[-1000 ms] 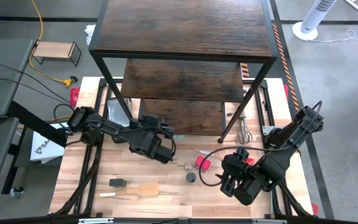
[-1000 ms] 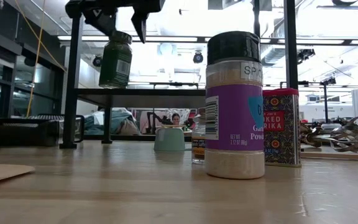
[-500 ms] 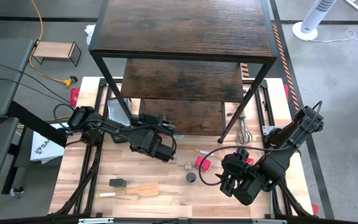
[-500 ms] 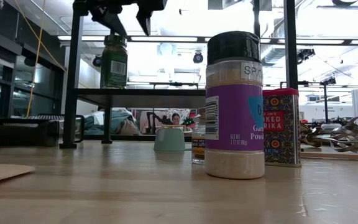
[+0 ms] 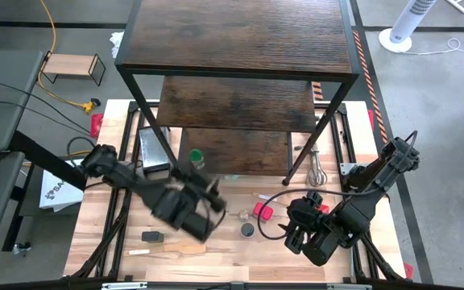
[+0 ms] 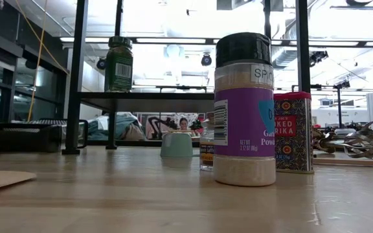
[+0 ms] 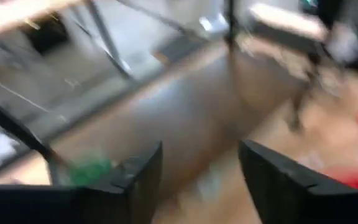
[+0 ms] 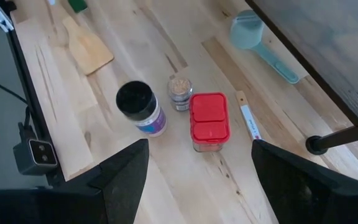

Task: Shelf spices
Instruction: Put the green seasoning bottle onto the shelf

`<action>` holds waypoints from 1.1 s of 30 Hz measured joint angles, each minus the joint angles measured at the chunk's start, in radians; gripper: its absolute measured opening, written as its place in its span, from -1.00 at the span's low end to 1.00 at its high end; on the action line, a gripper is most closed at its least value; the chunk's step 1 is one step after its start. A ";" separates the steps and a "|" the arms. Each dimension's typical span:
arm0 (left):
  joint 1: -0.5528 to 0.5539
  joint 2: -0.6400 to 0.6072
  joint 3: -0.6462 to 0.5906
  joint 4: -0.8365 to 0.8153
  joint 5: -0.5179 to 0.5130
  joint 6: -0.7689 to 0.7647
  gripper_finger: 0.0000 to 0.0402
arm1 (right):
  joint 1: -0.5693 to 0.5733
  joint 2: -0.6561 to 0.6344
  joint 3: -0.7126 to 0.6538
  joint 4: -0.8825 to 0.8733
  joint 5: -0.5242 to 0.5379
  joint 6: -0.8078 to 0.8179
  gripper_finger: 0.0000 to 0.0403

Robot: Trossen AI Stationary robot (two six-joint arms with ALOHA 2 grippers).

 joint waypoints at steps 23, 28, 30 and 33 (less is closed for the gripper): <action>-0.119 0.002 -0.475 0.312 -0.114 -0.845 -1.00 | -0.015 0.003 0.000 -0.003 0.230 0.200 0.40; -0.069 0.003 -0.484 0.347 -0.148 -0.844 -1.00 | -0.031 0.003 0.000 -0.004 0.232 0.166 0.40; -0.049 0.003 -0.484 0.378 -0.179 -0.842 -1.00 | -0.038 0.003 0.000 -0.004 0.232 0.154 0.40; -0.020 0.003 -0.484 0.410 -0.190 -0.797 -1.00 | -0.048 0.003 0.000 -0.005 0.224 0.148 0.40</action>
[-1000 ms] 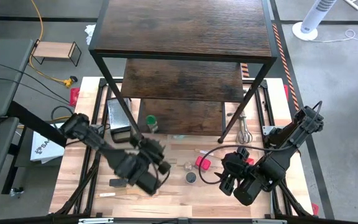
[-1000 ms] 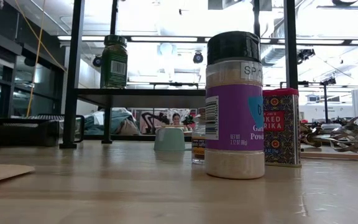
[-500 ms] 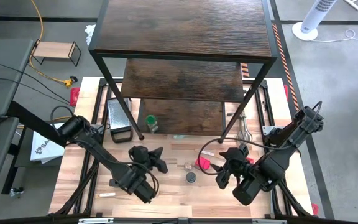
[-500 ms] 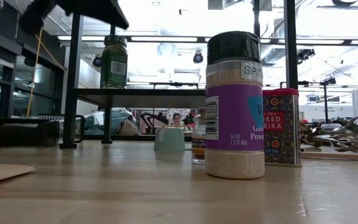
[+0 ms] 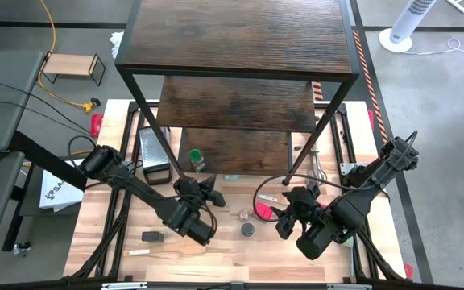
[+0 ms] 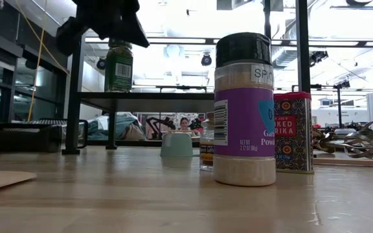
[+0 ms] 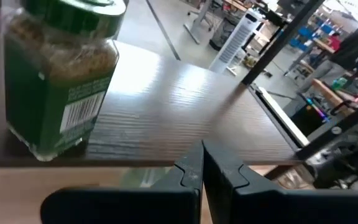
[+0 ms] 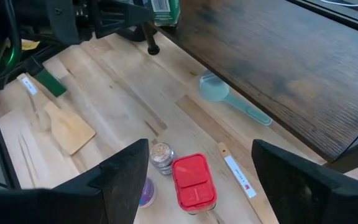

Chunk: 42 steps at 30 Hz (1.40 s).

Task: Shelf spices
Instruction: Put the green seasoning bottle onto the shelf

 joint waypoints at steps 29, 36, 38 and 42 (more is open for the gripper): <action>0.182 -0.013 0.000 -0.013 -0.026 0.155 -1.00 | -0.004 0.000 0.000 0.006 -0.026 0.011 0.40; 0.211 -0.050 0.000 -0.018 -0.028 0.326 -1.00 | -0.004 0.000 0.000 0.007 -0.027 0.011 0.40; 0.219 -0.061 0.000 -0.019 -0.027 0.355 -1.00 | -0.004 0.000 0.000 0.007 -0.027 0.011 0.40; 0.240 -0.081 0.000 -0.014 -0.034 0.395 -1.00 | -0.004 0.000 0.000 0.007 -0.027 0.011 0.40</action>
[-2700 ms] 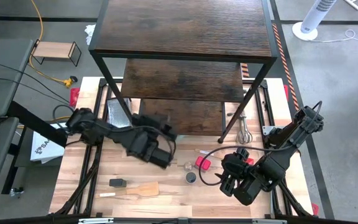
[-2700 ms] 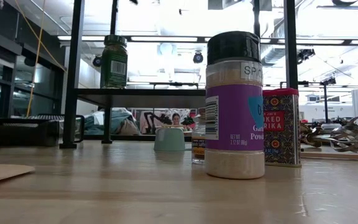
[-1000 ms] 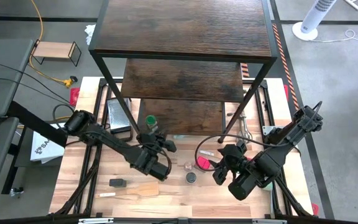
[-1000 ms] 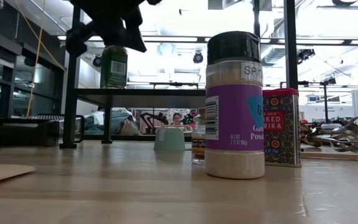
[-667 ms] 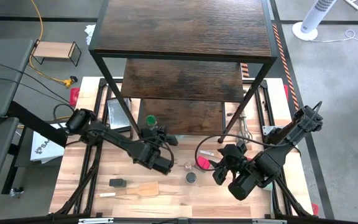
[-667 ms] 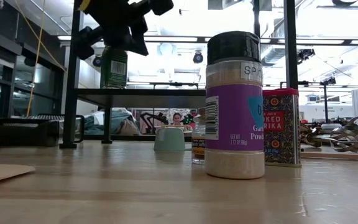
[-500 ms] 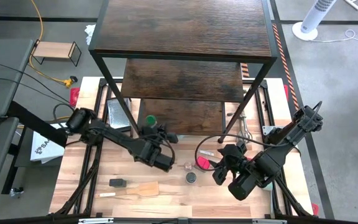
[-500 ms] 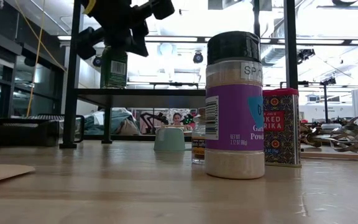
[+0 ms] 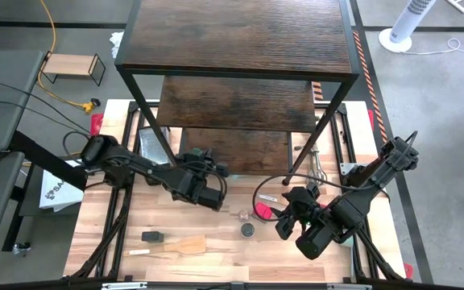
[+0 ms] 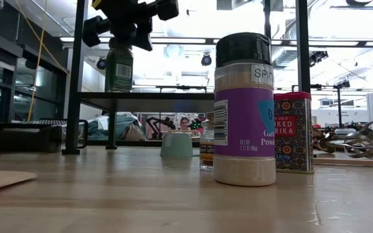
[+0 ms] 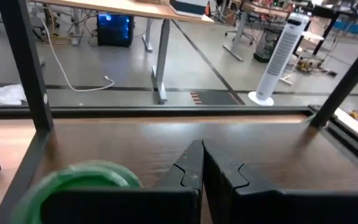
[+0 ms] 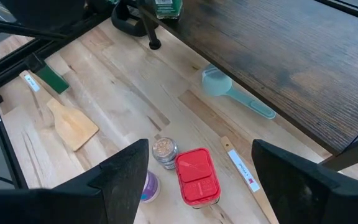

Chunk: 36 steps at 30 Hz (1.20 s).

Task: Shelf spices
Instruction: Put the green seasoning bottle onto the shelf

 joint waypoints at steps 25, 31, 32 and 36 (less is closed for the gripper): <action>-0.628 -0.392 0.005 0.081 0.390 0.334 -1.00 | -0.108 0.142 0.000 0.594 -0.020 -0.358 -0.90; -0.803 -0.413 -0.050 -0.201 0.260 -0.160 -1.00 | -0.270 0.306 0.014 1.116 -0.121 -0.568 -0.98; -0.812 -0.410 -0.061 -0.245 0.292 -0.233 -1.00 | -0.297 0.324 0.029 1.123 -0.111 -0.558 -0.99; -0.844 -0.398 -0.097 -0.285 0.384 -0.321 -1.00 | -0.397 0.381 0.083 1.130 -0.116 -0.487 -1.00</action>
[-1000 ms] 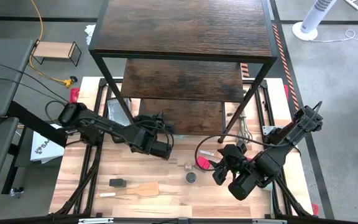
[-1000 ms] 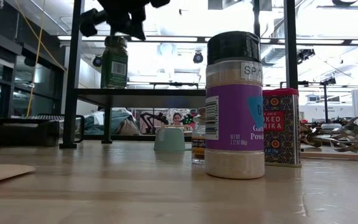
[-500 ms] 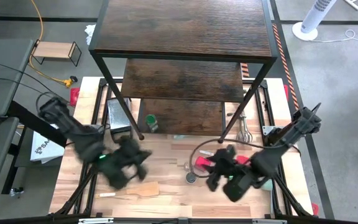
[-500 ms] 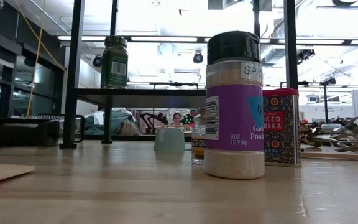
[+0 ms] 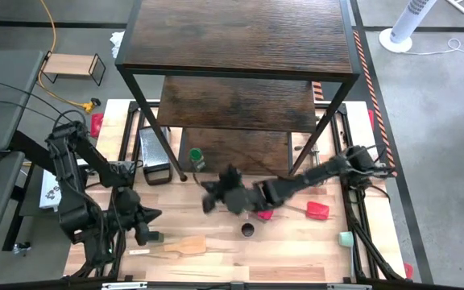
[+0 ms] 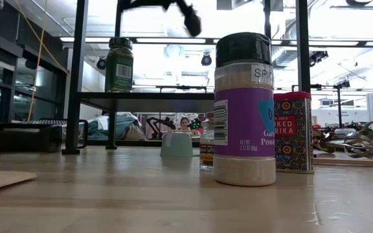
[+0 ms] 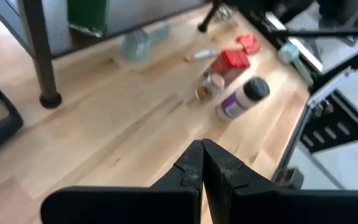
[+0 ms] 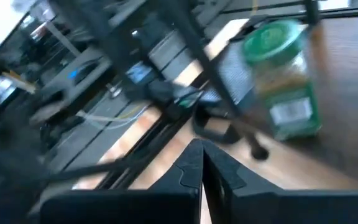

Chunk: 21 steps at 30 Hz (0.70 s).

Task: Shelf spices
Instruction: Put the green seasoning bottle onto the shelf

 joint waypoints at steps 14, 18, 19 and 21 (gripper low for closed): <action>-0.033 0.000 -0.037 0.002 0.047 0.029 -1.00 | -0.104 0.098 0.056 -0.180 0.028 0.199 -1.00; -0.033 0.000 -0.037 0.002 0.003 0.029 -1.00 | -0.120 0.098 0.056 -0.190 0.028 0.214 -1.00; -0.031 0.000 -0.037 0.002 -0.002 0.028 -1.00 | -0.123 0.097 0.056 -0.188 0.028 0.211 -1.00; -0.027 0.000 -0.037 0.002 -0.004 0.026 -1.00 | -0.130 0.097 0.056 -0.187 0.025 0.209 -1.00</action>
